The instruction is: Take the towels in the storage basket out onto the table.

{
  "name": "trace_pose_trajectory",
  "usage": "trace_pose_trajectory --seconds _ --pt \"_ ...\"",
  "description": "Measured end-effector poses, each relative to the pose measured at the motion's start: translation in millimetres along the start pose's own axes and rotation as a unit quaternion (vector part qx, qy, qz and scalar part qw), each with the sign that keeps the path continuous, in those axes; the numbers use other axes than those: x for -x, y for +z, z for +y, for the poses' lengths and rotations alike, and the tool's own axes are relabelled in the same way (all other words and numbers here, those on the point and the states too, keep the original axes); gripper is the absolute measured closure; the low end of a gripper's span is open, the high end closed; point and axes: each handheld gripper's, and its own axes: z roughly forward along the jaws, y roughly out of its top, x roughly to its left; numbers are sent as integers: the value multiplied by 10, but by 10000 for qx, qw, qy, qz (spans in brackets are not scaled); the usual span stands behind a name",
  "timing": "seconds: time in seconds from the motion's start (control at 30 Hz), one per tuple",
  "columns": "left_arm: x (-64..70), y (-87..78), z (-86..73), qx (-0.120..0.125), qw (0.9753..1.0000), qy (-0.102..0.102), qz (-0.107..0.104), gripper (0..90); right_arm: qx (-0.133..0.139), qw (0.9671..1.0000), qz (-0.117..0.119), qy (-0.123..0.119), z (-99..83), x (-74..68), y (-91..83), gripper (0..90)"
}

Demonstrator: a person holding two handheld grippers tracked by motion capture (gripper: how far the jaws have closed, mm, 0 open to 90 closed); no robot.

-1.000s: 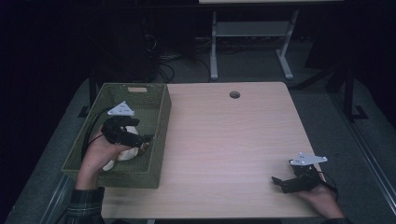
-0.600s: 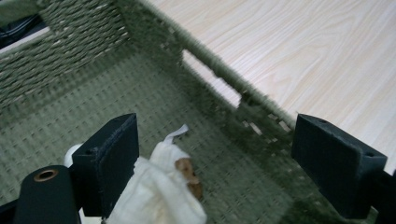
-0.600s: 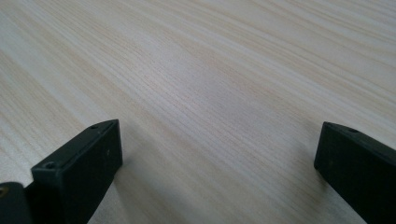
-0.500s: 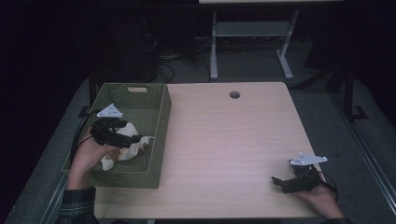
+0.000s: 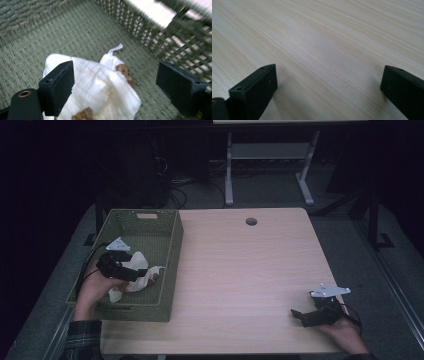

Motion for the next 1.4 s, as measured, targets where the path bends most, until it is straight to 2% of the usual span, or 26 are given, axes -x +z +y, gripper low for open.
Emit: trace_pose_trajectory --seconds 0.2,0.33,0.4,0.47,0.63,0.8,0.9,1.07,1.13,1.17,1.2,1.3,1.4 --pt "-32 130 -68 -162 9999 2 -13 144 -1 10000 1 -1 0 0 0 7" --pt "-47 239 -114 -401 9992 8 -9 144 -1 10000 0 -3 0 0 0 7" --pt "-61 272 -137 -475 9989 -61 -13 144 -2 10000 0 -1 0 0 0 7" --pt "-79 299 -153 -601 9981 -108 65 144 -1 10000 -1 -2 0 0 0 7" --pt "-68 375 -166 -874 9961 -95 59 143 -1 10000 -1 -4 0 0 0 7" --pt "-62 440 -180 -1106 9937 -113 139 145 0 10000 -3 -4 -1 -1 0 7" --pt "-57 472 -182 -1289 9914 -125 180 189 -1 10000 -2 -4 -1 0 0 7" --pt "-58 464 -192 -1373 9903 -170 156 317 0 10000 -3 -5 -1 -1 0 7" --pt "-55 431 -188 -1322 9910 -148 170 457 0 10000 -1 -5 0 0 0 7" --pt "-57 416 -187 -1295 9912 -209 163 564 0 10000 -1 -5 -1 0 0 7" --pt "-63 403 -185 -1275 9914 -251 163 564 0 10000 -1 -5 -1 0 0 7" --pt "-78 354 -179 -1118 9928 -402 161 695 -1 10000 -1 -5 0 0 0 7" --pt "-109 300 -172 -940 9941 -525 148 717 -1 10000 -1 -4 0 0 0 7"
